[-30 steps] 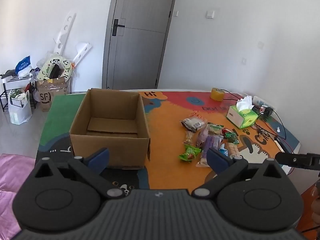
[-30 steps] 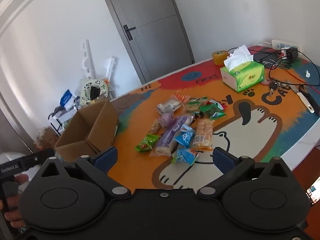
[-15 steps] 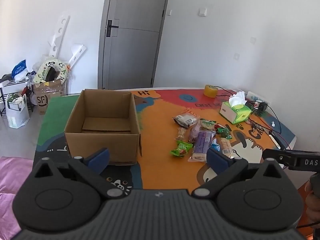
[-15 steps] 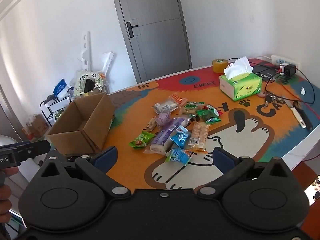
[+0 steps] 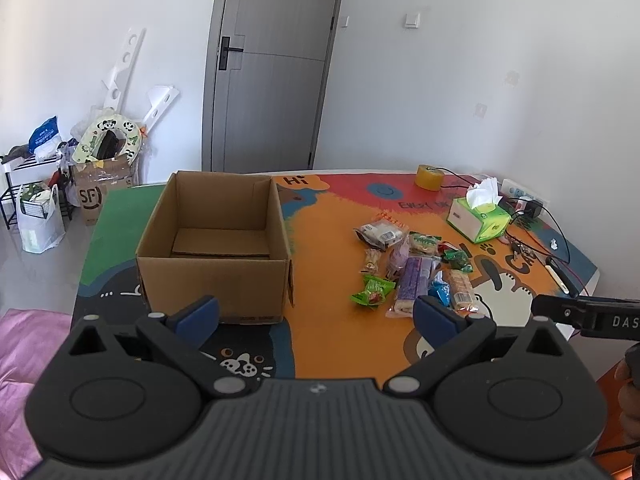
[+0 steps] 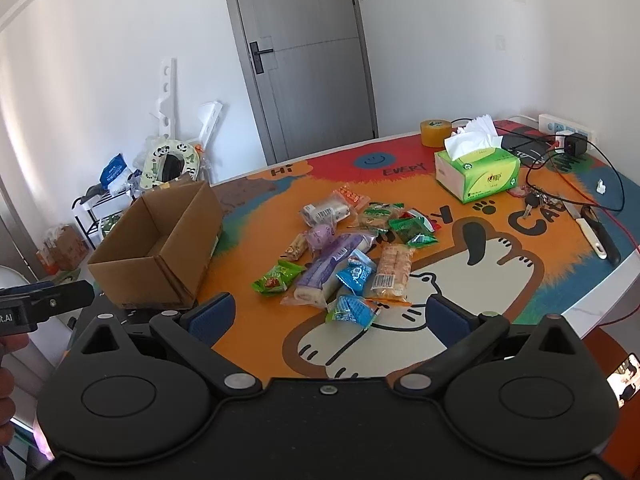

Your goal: Organize snacks

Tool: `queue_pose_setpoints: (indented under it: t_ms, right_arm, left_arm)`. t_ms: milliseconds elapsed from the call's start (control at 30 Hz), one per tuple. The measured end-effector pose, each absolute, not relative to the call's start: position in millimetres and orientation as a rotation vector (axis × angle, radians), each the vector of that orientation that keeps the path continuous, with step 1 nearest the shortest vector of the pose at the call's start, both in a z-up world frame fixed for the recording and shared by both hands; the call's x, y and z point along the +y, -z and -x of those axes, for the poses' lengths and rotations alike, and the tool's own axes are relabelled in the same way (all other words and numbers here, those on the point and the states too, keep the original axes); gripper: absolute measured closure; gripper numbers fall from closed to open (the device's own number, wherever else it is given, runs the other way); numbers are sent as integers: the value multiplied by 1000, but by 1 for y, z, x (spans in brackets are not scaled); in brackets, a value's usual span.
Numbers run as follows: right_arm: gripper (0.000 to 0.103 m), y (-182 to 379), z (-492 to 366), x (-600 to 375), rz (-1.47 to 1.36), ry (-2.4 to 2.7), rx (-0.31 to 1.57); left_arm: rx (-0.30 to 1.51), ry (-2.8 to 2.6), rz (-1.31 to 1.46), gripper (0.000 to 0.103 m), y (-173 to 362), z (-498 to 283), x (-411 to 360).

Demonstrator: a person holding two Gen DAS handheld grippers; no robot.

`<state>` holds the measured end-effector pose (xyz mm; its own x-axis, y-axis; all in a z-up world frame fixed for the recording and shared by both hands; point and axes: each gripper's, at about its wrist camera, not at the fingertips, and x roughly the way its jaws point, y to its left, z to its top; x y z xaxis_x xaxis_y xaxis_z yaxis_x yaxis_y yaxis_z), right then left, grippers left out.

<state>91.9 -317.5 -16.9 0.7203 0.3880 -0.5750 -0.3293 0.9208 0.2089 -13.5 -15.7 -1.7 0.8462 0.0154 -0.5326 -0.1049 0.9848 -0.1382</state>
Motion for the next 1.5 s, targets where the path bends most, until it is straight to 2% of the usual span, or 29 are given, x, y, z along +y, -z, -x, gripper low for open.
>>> queue_pose_setpoints:
  t_ms: [1500]
  right_arm:
    - [0,16,-90,-320,-89,-411,639]
  left_arm:
    - [576,-64,164,0,7,12,-17]
